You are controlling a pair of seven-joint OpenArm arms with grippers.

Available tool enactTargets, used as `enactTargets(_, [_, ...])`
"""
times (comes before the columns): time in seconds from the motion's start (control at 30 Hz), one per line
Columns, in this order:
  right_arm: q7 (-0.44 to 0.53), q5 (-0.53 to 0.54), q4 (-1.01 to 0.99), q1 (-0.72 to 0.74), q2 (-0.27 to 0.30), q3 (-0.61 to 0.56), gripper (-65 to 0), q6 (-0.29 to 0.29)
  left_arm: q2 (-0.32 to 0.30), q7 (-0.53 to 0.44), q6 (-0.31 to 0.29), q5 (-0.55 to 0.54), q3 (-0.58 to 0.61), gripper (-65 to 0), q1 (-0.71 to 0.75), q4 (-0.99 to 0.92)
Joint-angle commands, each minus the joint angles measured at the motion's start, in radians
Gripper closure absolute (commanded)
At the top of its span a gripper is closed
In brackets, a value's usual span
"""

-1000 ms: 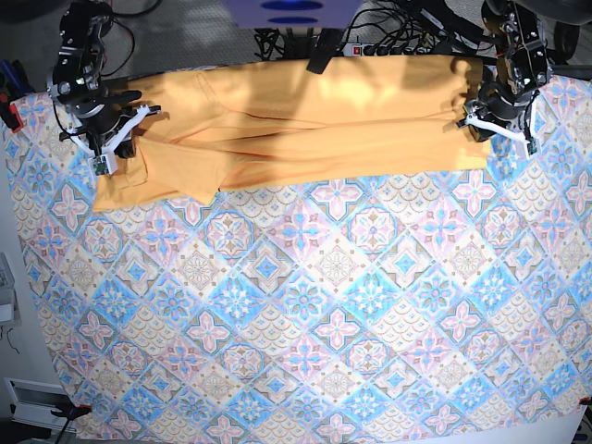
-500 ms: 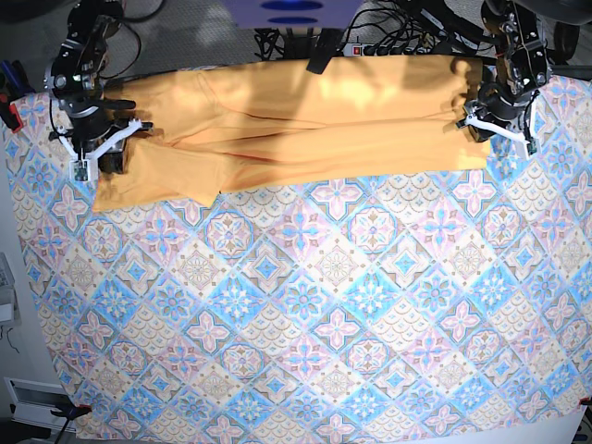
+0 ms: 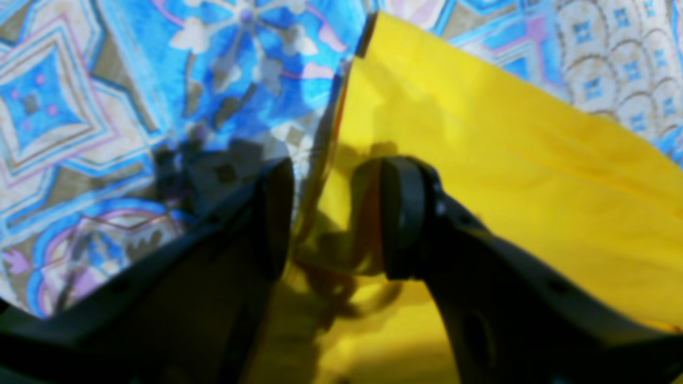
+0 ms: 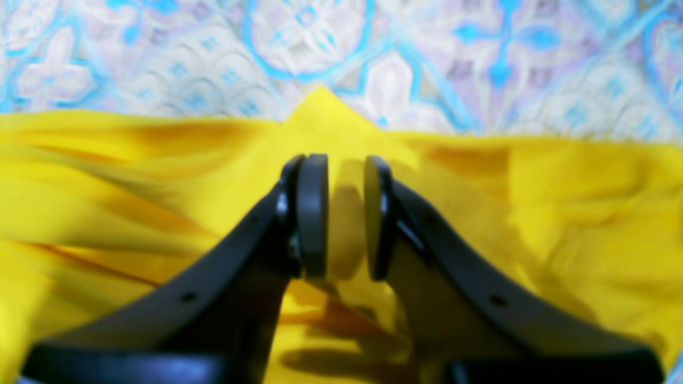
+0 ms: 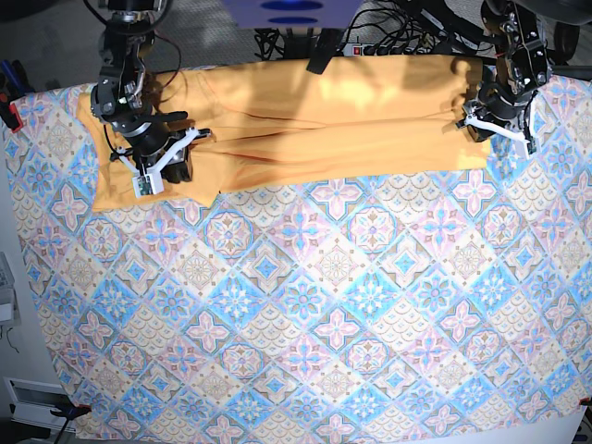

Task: Fold the T-shirt properly
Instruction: 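Slide the right gripper inward along the strip and hold it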

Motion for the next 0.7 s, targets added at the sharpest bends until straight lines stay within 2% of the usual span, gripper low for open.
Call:
enactTargets(0.0, [0.013,0.007,0.000,-0.014,0.011,0.007,-11.8,0.003,-0.011,-0.014,-0.003,-0.018,-0.007,-26.8,0.004,0.018])
enactTargets(0.13, [0.004,0.007,-0.005,-0.056,0.014,0.007,-11.8,0.003,-0.012,-0.014,-0.003,-0.026,-0.009,-26.8,0.004,0.018])
enactTargets(0.27, [-0.079,0.005,-0.009,-0.064,0.014,0.007,-11.8,0.003,-0.012,-0.014,-0.003,-0.026,-0.010,-26.7,0.004,0.018])
enactTargets(0.37, [-0.079,0.005,0.015,-0.078,0.014,0.007,-11.7,0.003,-0.012,-0.014,-0.002,-0.026,-0.010,-26.4,0.003,0.018])
enactTargets(0.5, [-0.079,0.005,0.144,-0.104,0.014,0.007,-11.7,0.003,-0.012,-0.019,-0.002,-0.027,-0.012,-26.3,0.007,0.018])
enactTargets(0.67, [-0.034,0.005,0.255,-0.147,0.014,-0.001,-11.7,0.003,-0.012,-0.012,-0.002,-0.057,-0.073,-26.3,0.012,0.018])
